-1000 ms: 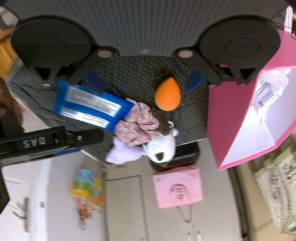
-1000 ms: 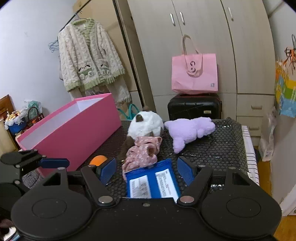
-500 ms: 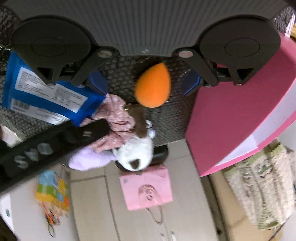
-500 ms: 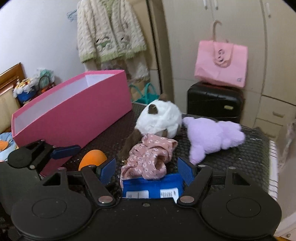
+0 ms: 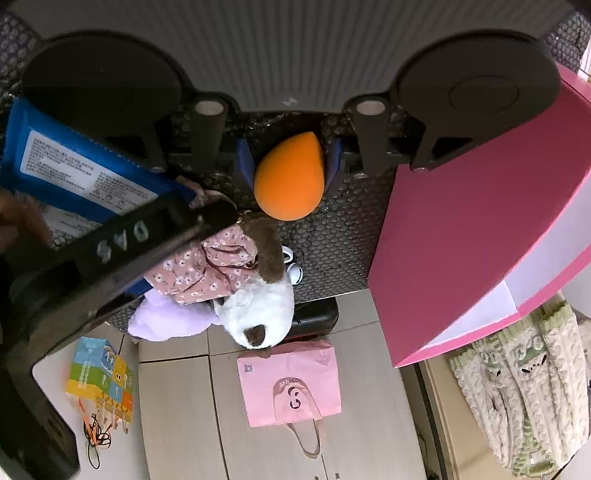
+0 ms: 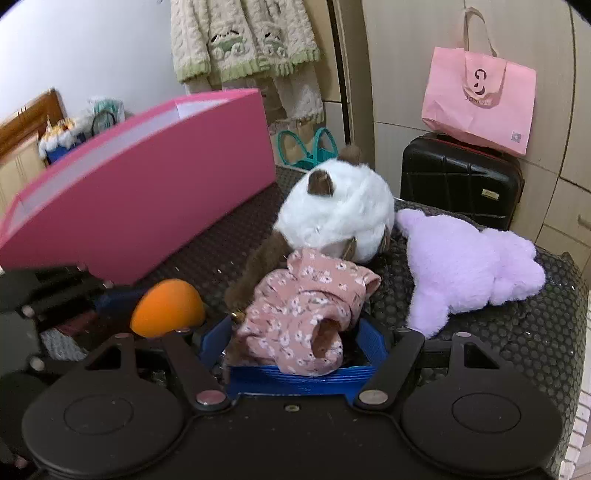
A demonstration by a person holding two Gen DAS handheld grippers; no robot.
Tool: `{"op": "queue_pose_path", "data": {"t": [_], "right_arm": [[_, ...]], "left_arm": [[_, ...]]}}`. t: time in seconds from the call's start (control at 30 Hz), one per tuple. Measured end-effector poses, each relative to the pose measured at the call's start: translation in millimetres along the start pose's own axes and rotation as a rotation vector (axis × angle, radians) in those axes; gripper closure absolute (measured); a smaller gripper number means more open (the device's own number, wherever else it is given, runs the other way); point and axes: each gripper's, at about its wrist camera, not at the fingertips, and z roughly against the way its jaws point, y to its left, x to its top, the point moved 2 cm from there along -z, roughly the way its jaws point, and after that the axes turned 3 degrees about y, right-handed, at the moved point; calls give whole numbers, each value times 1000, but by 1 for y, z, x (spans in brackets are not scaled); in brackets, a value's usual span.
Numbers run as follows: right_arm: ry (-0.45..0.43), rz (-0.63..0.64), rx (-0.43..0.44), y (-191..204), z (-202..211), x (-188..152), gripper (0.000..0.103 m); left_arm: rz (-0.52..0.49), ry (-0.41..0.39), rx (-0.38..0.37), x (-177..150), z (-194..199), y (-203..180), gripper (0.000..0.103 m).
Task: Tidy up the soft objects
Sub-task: 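Grasp the orange sponge with the left tool while the right grasps the pink floral cloth, then carry the orange sponge with the left tool while the right carries the cloth to the box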
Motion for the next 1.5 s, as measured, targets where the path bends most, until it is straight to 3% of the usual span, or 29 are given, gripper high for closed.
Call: {"op": "queue_pose_path", "data": {"t": [0.17, 0.23, 0.37, 0.4, 1.1, 1.5], "right_arm": [[-3, 99, -66, 13, -1, -5, 30], [-6, 125, -72, 17, 2, -5, 41], [-16, 135, -58, 20, 8, -6, 81], [-20, 130, -61, 20, 9, -6, 84], [-204, -36, -86, 28, 64, -23, 88], [-175, -123, -101, 42, 75, -51, 86]], "left_arm": [[-25, -8, 6, -1, 0, -2, 65], [-28, -12, 6, -2, 0, -2, 65], [-13, -13, -9, -3, 3, 1, 66], [-14, -15, -10, -4, 4, 1, 66], [51, -24, -163, -4, 31, 9, 66], [92, 36, -255, -14, 45, 21, 66]]}}
